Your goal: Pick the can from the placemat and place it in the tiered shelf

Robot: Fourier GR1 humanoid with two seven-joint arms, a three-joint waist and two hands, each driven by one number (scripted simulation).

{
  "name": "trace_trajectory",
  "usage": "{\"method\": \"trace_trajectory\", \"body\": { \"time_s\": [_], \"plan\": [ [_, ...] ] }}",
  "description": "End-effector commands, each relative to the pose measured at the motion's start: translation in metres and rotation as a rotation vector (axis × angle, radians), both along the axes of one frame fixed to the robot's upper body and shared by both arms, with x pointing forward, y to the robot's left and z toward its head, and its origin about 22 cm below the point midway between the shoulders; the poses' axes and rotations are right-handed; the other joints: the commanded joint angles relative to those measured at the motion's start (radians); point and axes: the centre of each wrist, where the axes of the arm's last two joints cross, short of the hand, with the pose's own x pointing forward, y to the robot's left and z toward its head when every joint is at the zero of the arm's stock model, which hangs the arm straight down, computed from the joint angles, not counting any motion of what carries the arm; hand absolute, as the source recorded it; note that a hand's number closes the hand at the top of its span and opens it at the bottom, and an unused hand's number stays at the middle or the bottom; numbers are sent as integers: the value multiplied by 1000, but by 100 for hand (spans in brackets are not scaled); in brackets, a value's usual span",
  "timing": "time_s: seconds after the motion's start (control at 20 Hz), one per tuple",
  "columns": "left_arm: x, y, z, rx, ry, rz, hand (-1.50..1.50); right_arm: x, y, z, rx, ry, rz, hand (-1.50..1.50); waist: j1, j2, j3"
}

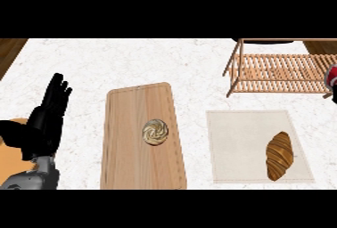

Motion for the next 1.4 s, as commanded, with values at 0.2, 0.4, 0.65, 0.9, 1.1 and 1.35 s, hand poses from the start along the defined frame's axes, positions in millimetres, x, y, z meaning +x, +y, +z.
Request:
{"method": "trace_trajectory", "body": {
  "time_s": [0.2,0.4,0.65,0.9,1.1,1.35],
  "plan": [
    [-8,8,5,1,-8,-18,0,54,-20,-48,8,-43,-30,150,8,2,1],
    [-22,12,-15,4,16,-12,0,70,-41,-50,43,-95,-43,150,9,2,0],
    [6,3,-5,-20,-4,-16,0,110,-31,-69,41,-118,-38,150,8,4,0],
    [-4,8,-29,-5,-1,-4,0,118,-46,-80,-25,-52,-15,150,5,3,0],
    [4,-14,2,0,10,-17,0,127,-53,-88,189,-152,-82,150,4,2,1],
    [-5,9,12,13,-5,-7,0,157,-39,-86,196,-56,-23,-150,13,3,1]
  ]
}}
